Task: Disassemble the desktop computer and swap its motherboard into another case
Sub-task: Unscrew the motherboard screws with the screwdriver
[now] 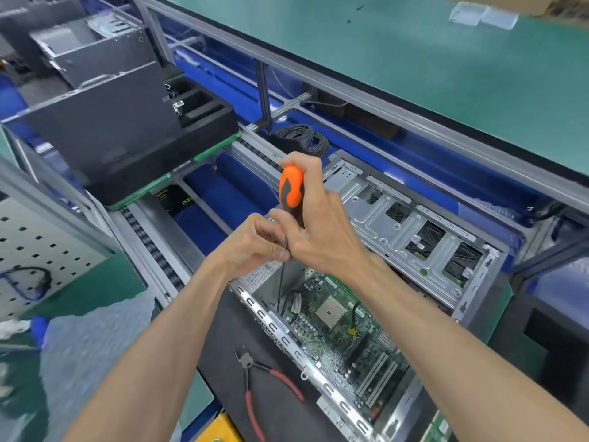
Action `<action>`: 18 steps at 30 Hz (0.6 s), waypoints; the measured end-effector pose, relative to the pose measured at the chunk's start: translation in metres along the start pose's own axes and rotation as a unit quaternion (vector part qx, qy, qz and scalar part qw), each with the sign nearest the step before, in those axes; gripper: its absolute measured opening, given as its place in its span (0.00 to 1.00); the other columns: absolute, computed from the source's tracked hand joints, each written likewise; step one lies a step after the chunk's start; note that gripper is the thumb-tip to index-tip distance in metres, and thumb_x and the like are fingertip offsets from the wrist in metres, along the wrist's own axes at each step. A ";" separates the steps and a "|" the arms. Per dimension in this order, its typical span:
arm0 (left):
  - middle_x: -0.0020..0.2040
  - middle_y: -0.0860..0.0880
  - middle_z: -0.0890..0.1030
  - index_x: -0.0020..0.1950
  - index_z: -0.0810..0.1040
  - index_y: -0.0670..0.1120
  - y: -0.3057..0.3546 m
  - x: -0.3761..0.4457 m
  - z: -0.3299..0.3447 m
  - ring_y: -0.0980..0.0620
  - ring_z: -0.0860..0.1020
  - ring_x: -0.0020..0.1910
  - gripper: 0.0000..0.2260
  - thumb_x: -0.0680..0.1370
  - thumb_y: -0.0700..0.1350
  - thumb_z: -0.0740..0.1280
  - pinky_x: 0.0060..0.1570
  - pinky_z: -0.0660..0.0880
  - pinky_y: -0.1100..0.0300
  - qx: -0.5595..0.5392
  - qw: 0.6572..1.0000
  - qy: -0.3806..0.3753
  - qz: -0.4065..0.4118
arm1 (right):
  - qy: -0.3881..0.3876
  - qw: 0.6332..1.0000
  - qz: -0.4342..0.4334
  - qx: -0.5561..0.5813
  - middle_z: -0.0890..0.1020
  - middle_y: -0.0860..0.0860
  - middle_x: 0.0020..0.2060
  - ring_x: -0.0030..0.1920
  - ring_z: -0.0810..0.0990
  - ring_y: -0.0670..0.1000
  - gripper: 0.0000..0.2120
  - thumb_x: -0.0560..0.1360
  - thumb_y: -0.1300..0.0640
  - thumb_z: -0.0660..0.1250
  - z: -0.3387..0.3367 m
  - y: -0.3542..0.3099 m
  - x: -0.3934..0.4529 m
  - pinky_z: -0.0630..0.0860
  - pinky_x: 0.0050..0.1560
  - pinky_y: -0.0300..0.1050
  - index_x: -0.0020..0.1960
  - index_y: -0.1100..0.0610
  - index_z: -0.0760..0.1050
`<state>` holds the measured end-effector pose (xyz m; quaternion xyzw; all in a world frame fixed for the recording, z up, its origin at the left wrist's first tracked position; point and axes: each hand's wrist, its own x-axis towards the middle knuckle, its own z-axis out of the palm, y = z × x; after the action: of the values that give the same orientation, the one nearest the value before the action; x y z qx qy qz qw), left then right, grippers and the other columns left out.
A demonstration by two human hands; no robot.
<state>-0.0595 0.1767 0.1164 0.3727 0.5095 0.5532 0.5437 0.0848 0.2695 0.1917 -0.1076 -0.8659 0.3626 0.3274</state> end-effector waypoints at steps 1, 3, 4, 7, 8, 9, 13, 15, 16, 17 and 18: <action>0.50 0.25 0.73 0.46 0.72 0.22 0.000 0.000 0.000 0.32 0.73 0.49 0.12 0.67 0.26 0.70 0.50 0.78 0.48 -0.006 1.000 0.000 0.001 | -0.001 1.000 0.001 0.001 0.66 0.50 0.28 0.26 0.70 0.49 0.27 0.75 0.62 0.68 0.000 0.000 0.000 0.65 0.29 0.40 0.67 0.50 0.58; 0.50 0.22 0.72 0.44 0.73 0.21 0.001 -0.001 0.001 0.31 0.71 0.49 0.10 0.67 0.25 0.69 0.50 0.77 0.46 -0.013 1.000 0.004 0.001 | -0.003 1.000 0.000 0.001 0.65 0.51 0.28 0.26 0.70 0.50 0.27 0.75 0.63 0.68 0.000 -0.001 0.001 0.65 0.29 0.41 0.67 0.50 0.58; 0.49 0.20 0.72 0.44 0.73 0.20 0.001 -0.001 0.001 0.30 0.71 0.50 0.10 0.67 0.25 0.69 0.51 0.76 0.45 -0.015 1.000 0.004 -0.002 | -0.004 1.000 -0.002 0.000 0.66 0.51 0.28 0.26 0.70 0.50 0.26 0.75 0.63 0.68 0.000 -0.001 0.001 0.65 0.29 0.41 0.67 0.51 0.58; 0.50 0.19 0.70 0.45 0.72 0.19 0.002 -0.003 0.004 0.29 0.70 0.50 0.16 0.64 0.28 0.72 0.57 0.68 0.34 -0.032 0.999 0.018 -0.007 | -0.008 1.000 -0.007 -0.004 0.66 0.50 0.28 0.26 0.69 0.50 0.26 0.75 0.63 0.68 0.001 -0.003 0.001 0.63 0.29 0.38 0.67 0.51 0.59; 0.50 0.20 0.70 0.43 0.71 0.19 0.002 -0.003 0.004 0.29 0.70 0.50 0.18 0.62 0.29 0.73 0.56 0.67 0.33 -0.036 0.999 0.023 -0.006 | -0.014 1.000 -0.010 -0.006 0.67 0.50 0.28 0.27 0.69 0.50 0.26 0.74 0.62 0.68 0.000 -0.005 0.002 0.63 0.29 0.38 0.66 0.51 0.59; 0.49 0.21 0.70 0.43 0.71 0.19 0.003 -0.004 0.005 0.29 0.70 0.49 0.18 0.61 0.29 0.73 0.55 0.68 0.34 -0.036 0.999 0.025 -0.003 | -0.022 1.000 -0.015 -0.012 0.68 0.51 0.29 0.27 0.69 0.50 0.25 0.74 0.61 0.69 -0.001 -0.007 0.003 0.64 0.29 0.38 0.64 0.51 0.59; 0.34 0.39 0.82 0.40 0.84 0.36 0.005 -0.010 0.005 0.43 0.79 0.36 0.11 0.63 0.25 0.68 0.41 0.79 0.54 -0.029 1.000 0.006 0.009 | -0.040 0.992 -0.042 -0.110 0.70 0.47 0.26 0.25 0.69 0.51 0.24 0.71 0.50 0.74 -0.007 -0.018 0.017 0.69 0.27 0.44 0.50 0.50 0.58; 0.34 0.45 0.83 0.38 0.86 0.42 0.006 -0.014 0.003 0.49 0.82 0.36 0.16 0.64 0.24 0.65 0.39 0.79 0.58 -0.032 0.999 -0.011 0.010 | -0.028 0.981 -0.072 -0.178 0.70 0.45 0.24 0.26 0.69 0.54 0.24 0.71 0.45 0.73 -0.009 -0.024 0.022 0.69 0.28 0.45 0.47 0.50 0.57; 0.34 0.46 0.84 0.38 0.86 0.42 0.007 -0.016 0.003 0.50 0.83 0.36 0.17 0.64 0.23 0.64 0.39 0.79 0.59 -0.033 0.999 -0.018 0.010 | -0.022 0.975 -0.089 -0.204 0.70 0.46 0.24 0.26 0.69 0.56 0.24 0.72 0.43 0.72 -0.010 -0.028 0.024 0.69 0.29 0.45 0.46 0.51 0.57; 0.35 0.46 0.84 0.38 0.86 0.43 0.007 -0.017 0.002 0.51 0.83 0.36 0.18 0.64 0.24 0.64 0.40 0.80 0.59 -0.033 0.999 -0.024 0.010 | -0.021 0.969 -0.100 -0.226 0.72 0.46 0.25 0.27 0.70 0.57 0.23 0.73 0.41 0.70 -0.009 -0.031 0.025 0.69 0.29 0.46 0.45 0.51 0.58; 0.35 0.47 0.84 0.39 0.86 0.45 0.007 -0.018 0.001 0.51 0.83 0.36 0.18 0.64 0.24 0.65 0.40 0.79 0.60 -0.032 0.999 -0.028 0.009 | -0.026 0.965 -0.105 -0.240 0.73 0.47 0.25 0.28 0.70 0.59 0.22 0.74 0.40 0.69 -0.009 -0.034 0.026 0.69 0.30 0.46 0.45 0.51 0.59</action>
<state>-0.0576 0.1596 0.1256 0.3749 0.4728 0.5631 0.5646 0.0723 0.2612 0.2324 -0.0823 -0.9421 0.1111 0.3056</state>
